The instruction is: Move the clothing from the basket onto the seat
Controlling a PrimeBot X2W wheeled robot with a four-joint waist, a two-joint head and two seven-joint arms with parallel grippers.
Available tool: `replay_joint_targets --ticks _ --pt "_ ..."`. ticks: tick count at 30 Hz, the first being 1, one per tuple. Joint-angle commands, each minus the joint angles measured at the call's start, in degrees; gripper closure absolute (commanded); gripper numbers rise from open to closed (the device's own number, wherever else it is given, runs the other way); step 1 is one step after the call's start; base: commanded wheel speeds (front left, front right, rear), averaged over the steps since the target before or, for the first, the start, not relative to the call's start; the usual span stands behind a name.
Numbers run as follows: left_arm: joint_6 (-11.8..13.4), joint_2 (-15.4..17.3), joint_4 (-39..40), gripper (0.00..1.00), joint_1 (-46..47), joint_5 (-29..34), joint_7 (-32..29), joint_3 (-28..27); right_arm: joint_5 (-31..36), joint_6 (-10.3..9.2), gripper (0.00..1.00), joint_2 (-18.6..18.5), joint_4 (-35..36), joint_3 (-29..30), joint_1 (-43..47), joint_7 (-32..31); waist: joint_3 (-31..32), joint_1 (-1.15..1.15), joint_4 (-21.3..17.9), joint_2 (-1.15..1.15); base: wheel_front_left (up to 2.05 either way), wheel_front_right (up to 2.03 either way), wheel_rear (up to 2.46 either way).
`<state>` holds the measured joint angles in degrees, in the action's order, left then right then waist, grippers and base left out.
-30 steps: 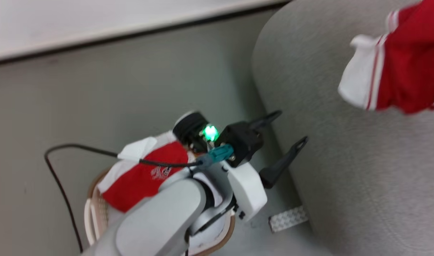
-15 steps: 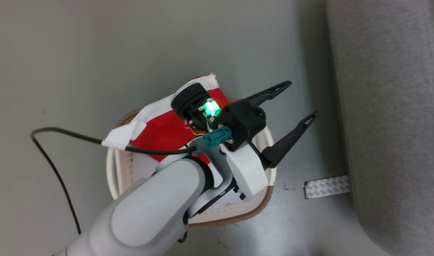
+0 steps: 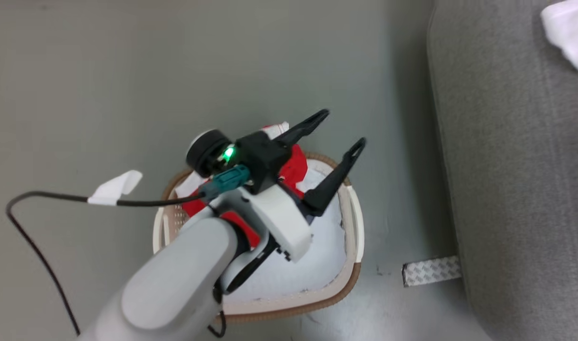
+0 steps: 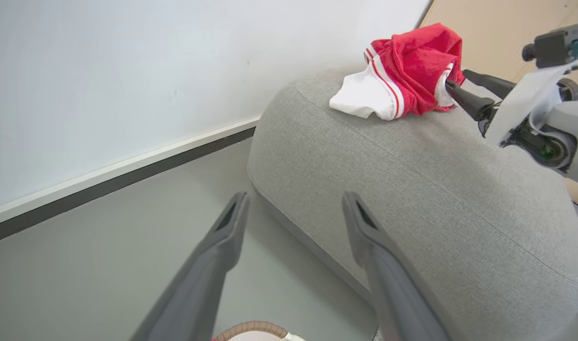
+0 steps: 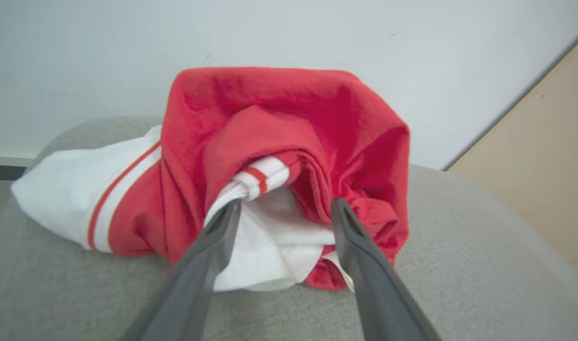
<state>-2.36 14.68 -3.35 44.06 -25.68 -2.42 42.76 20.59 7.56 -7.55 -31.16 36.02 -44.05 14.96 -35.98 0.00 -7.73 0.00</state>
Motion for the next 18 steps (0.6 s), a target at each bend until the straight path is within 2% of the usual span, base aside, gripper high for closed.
replay_joint_targets --ticks 1,10,18 --pt "0.4 0.6 -0.4 0.0 -1.3 -0.3 0.6 -0.4 -1.2 -0.15 0.0 0.3 1.0 -0.6 2.3 0.1 2.7 0.0 -0.4 0.0 0.0 0.0 0.0" --pt "5.1 2.1 -4.8 0.0 -10.0 -2.7 8.3 -4.4 -8.4 -0.14 0.0 3.7 14.1 -11.6 16.5 0.2 14.6 0.0 1.7 0.0 0.0 0.0 0.0" --pt "10.0 2.0 -10.7 0.0 -19.7 -3.9 15.4 -7.1 -12.4 -0.15 0.0 4.5 15.6 -21.2 26.9 0.2 25.5 0.0 5.2 0.0 0.0 0.0 0.0"
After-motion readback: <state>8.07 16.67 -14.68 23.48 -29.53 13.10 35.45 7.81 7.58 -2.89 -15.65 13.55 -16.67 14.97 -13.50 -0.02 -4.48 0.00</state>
